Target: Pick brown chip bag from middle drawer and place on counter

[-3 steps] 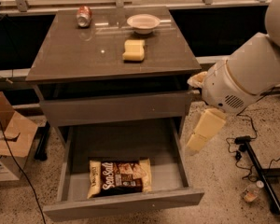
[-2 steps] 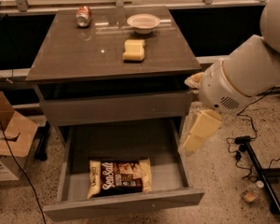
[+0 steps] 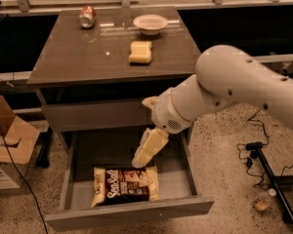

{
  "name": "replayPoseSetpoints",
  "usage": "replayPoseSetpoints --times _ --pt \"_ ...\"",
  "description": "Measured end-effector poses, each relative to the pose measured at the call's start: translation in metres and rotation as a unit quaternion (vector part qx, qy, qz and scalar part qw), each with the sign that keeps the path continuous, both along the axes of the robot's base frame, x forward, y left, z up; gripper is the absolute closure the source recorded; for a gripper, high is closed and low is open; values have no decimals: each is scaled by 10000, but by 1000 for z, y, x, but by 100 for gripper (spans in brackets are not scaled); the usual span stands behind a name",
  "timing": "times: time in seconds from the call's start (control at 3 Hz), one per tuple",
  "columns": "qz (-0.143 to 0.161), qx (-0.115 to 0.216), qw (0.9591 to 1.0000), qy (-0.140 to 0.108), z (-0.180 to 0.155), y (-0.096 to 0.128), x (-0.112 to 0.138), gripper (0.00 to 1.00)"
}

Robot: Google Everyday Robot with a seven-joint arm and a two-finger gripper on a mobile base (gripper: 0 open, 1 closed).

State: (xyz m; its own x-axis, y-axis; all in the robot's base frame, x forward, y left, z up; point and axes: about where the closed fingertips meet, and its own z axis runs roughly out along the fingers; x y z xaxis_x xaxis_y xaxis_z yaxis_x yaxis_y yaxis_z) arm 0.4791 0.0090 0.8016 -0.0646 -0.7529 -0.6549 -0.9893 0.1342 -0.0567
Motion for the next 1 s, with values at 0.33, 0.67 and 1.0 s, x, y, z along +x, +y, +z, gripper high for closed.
replayPoseSetpoints --times 0.33,0.67,1.0 --pt "114 202 9996 173 -45 35 21 0" --pt "229 358 9982 414 -93 52 44 0" --pt "237 383 9976 525 -104 53 43 0"
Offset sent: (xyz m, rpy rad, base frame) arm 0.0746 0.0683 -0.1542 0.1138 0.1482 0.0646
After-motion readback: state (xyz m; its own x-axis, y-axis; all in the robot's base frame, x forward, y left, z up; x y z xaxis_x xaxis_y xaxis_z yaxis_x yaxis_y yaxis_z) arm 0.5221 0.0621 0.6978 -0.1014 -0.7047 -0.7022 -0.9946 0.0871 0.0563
